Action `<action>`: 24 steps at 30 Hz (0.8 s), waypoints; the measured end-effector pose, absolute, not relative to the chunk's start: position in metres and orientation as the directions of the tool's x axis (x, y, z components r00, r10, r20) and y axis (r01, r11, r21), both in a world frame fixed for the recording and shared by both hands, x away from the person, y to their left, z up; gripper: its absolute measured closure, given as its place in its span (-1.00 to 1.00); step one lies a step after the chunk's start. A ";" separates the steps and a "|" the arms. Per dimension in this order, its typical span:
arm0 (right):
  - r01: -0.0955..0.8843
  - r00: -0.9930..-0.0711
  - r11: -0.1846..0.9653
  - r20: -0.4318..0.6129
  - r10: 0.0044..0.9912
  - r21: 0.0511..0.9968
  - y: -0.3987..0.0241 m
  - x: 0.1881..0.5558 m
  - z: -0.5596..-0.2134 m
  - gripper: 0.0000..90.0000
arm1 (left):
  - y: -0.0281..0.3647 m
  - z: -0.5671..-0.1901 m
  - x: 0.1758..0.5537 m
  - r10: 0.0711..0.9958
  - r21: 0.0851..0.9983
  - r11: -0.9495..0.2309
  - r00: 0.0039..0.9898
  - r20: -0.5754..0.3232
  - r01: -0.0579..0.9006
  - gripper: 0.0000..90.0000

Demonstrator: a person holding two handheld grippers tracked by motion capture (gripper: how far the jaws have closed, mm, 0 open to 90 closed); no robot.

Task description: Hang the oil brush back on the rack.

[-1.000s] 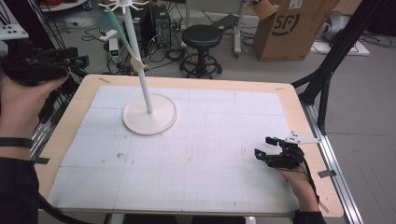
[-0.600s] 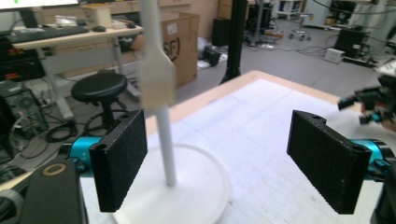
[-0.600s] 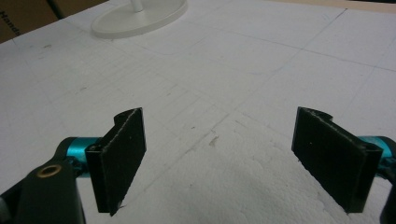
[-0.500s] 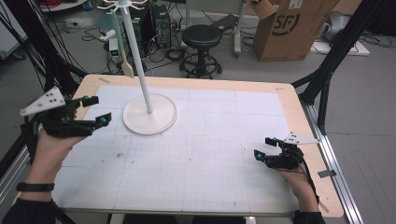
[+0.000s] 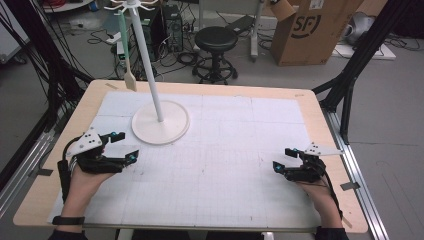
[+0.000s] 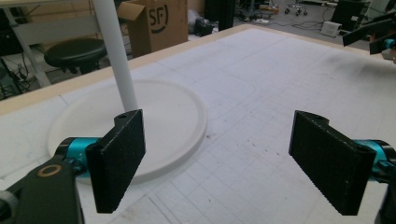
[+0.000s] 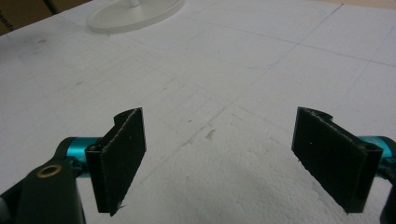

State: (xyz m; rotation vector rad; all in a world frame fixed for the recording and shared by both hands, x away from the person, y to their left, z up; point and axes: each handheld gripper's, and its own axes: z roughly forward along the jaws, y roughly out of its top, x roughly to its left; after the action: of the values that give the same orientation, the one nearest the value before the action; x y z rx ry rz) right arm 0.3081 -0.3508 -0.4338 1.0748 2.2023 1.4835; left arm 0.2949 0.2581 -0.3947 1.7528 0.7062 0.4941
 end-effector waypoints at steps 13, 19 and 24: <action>0.432 -0.670 0.225 0.143 0.729 0.873 -0.355 0.301 -0.437 -0.62 | 0.265 -0.423 0.296 0.683 0.952 -0.162 0.725 -0.083 0.261 -0.57; 0.438 -0.664 0.223 0.146 0.733 0.871 -0.357 0.299 -0.439 -0.62 | 0.264 -0.427 0.297 0.684 0.946 -0.172 0.724 -0.086 0.274 -0.57; 0.444 -0.663 0.220 0.153 0.733 0.869 -0.356 0.299 -0.439 -0.62 | 0.264 -0.427 0.296 0.681 0.945 -0.173 0.727 -0.089 0.278 -0.57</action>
State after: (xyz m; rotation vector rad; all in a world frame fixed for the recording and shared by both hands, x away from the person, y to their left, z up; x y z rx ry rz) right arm 0.2987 -0.3564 -0.4389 1.1030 2.2086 1.4187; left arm 0.2964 0.2639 -0.4268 1.7569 0.7596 0.4273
